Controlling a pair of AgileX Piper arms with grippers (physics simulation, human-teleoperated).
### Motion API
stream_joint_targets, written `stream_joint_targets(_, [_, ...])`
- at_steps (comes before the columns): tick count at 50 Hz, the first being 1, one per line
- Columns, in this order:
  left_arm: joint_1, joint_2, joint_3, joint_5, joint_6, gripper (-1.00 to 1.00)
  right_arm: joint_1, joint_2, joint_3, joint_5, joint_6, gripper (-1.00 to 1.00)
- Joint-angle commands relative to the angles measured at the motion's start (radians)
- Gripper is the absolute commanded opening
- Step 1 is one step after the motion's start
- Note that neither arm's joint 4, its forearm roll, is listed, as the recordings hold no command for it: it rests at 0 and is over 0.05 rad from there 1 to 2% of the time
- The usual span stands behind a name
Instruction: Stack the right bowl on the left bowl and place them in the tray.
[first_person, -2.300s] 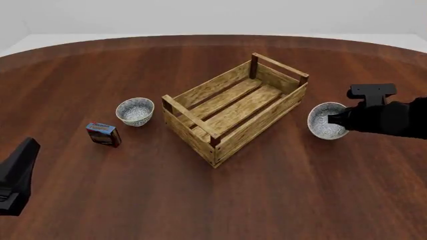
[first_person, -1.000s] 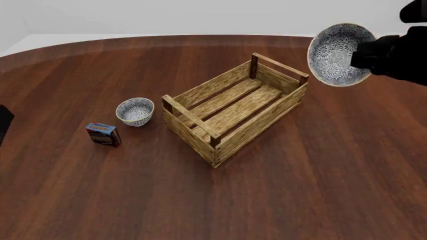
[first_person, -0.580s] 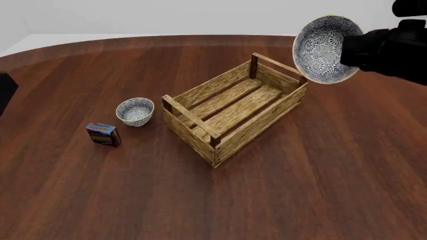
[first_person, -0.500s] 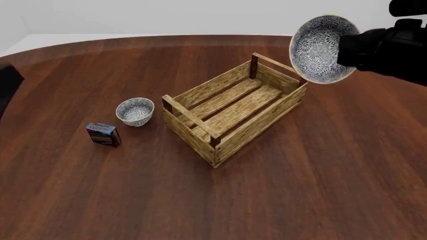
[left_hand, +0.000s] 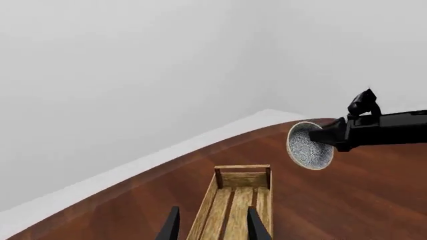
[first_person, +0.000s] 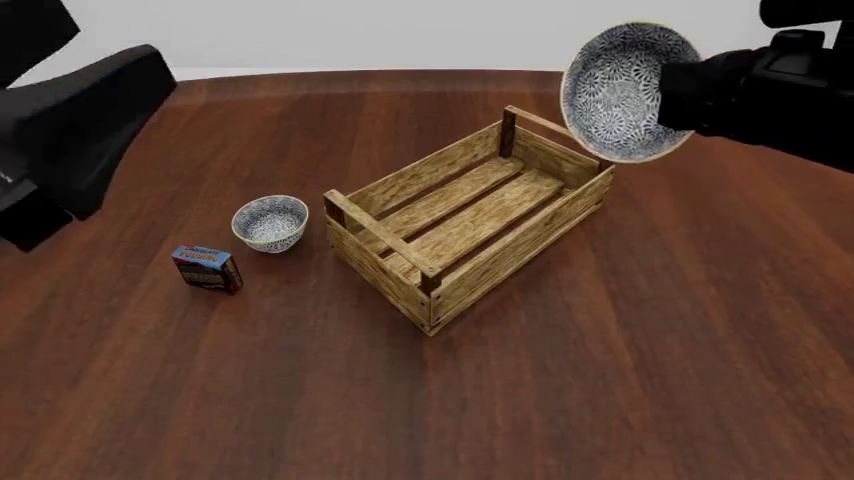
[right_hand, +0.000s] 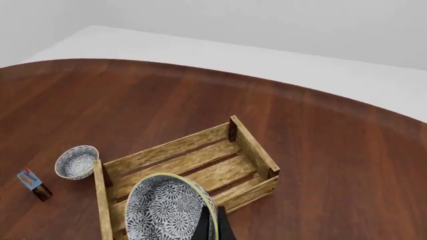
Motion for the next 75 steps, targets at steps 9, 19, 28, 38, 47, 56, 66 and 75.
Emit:
stream_joint_targets(9, [-0.152,0.196,-0.132,-0.049,0.024,1.00,0.016,0.004,-0.001,-0.011,-0.009,-1.00])
stream_joint_targets(19, [-0.195,0.263,-0.203,-0.055,0.016,1.00,0.028,-0.005,0.000,-0.004,-0.016,-1.00])
stream_joint_targets(28, [-0.216,0.330,-0.247,-0.079,-0.003,1.00,0.037,-0.013,0.002,0.002,-0.016,-1.00])
stream_joint_targets(38, [-0.214,0.401,-0.261,-0.118,-0.030,1.00,0.054,-0.022,0.006,0.007,-0.017,-1.00])
stream_joint_targets(47, [-0.224,0.455,-0.288,-0.135,-0.060,1.00,0.066,-0.025,0.008,0.012,-0.012,-1.00])
stream_joint_targets(56, [-0.234,0.518,-0.301,-0.167,-0.092,1.00,0.079,-0.031,0.008,0.018,-0.012,-1.00])
stream_joint_targets(66, [-0.231,0.584,-0.308,-0.201,-0.110,1.00,0.093,-0.033,0.012,0.020,-0.017,-1.00])
stream_joint_targets(75, [-0.226,0.637,-0.307,-0.229,-0.124,1.00,0.107,-0.035,0.015,0.024,-0.024,-1.00])
